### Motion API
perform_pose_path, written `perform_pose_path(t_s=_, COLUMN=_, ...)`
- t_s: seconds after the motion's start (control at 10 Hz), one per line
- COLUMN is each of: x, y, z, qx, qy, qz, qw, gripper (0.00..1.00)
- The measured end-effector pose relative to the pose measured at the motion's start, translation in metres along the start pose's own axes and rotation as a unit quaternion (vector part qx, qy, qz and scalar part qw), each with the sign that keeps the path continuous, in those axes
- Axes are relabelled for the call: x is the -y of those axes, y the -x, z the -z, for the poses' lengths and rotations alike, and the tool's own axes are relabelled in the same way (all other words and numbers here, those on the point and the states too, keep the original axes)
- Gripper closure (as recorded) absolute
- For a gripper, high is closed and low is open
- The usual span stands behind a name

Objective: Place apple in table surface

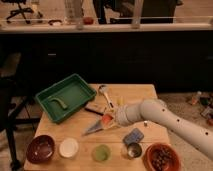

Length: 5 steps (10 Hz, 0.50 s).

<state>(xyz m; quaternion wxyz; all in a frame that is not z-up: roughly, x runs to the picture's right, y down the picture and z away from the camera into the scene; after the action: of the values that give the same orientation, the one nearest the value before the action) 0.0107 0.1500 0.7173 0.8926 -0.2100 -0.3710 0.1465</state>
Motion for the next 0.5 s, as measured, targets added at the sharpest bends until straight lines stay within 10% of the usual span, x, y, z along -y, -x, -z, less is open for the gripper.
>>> perform_pose_path(t_s=0.5, x=-0.0004, y=0.0012, z=-0.0013, qx=0.0, qy=0.001, qz=0.001, qw=1.0, gripper=1.0)
